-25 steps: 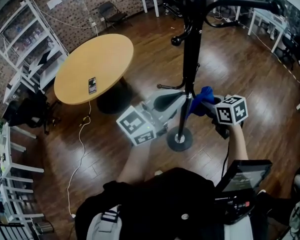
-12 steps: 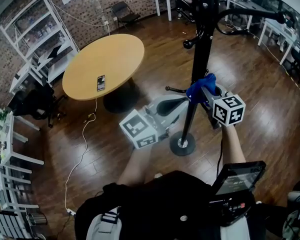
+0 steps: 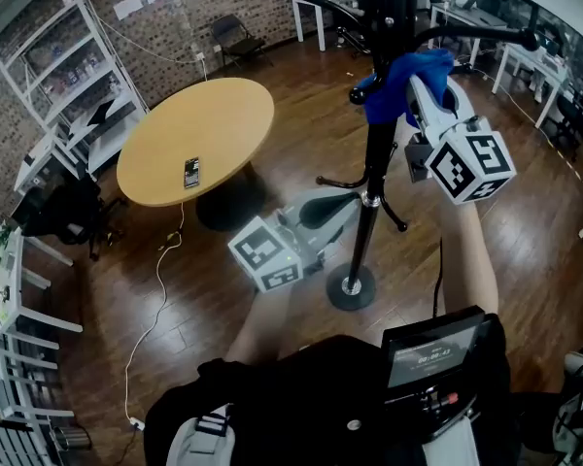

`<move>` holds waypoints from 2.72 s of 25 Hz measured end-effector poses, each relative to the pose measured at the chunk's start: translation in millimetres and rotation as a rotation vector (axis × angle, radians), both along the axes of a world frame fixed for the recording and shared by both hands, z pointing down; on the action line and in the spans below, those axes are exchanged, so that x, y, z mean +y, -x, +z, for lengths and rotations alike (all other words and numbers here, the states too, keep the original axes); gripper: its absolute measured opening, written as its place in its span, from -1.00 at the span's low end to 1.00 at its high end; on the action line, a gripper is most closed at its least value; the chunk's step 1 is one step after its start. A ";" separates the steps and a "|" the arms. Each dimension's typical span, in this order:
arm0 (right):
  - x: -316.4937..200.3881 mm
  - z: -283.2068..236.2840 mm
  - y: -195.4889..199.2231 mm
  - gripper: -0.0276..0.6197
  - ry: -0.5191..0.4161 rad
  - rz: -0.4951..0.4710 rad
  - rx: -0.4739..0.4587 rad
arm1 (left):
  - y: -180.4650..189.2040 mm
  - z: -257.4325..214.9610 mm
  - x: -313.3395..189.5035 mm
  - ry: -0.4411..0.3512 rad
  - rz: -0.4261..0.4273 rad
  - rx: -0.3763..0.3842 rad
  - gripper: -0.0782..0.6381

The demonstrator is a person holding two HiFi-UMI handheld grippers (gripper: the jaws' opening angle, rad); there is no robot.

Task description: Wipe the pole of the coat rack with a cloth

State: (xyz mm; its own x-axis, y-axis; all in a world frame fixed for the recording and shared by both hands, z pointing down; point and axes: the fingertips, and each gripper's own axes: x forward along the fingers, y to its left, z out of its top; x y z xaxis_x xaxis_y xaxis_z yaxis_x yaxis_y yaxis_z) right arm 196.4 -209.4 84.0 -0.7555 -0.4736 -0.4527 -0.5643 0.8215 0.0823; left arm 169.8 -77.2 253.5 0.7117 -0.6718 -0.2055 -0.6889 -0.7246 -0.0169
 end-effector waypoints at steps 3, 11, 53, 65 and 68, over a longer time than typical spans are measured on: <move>26.0 -47.9 -31.5 -0.85 -0.088 0.055 -0.106 | -1.1 -2.1 -1.1 -0.006 0.012 -0.006 -0.78; 111.0 -106.4 -98.0 -0.84 -0.294 0.060 -0.279 | -1.2 -8.7 -3.8 -0.011 0.033 -0.010 -0.78; 25.3 331.7 -32.2 -0.85 0.842 -0.208 0.672 | -9.8 3.5 -0.1 0.017 0.061 0.003 -0.78; -12.8 206.5 5.9 -0.85 0.454 -0.106 0.191 | 13.7 5.1 6.7 0.016 0.008 0.009 -0.78; -8.2 131.1 8.1 -0.85 0.289 -0.104 0.075 | 18.6 6.4 5.5 0.012 0.000 0.010 -0.78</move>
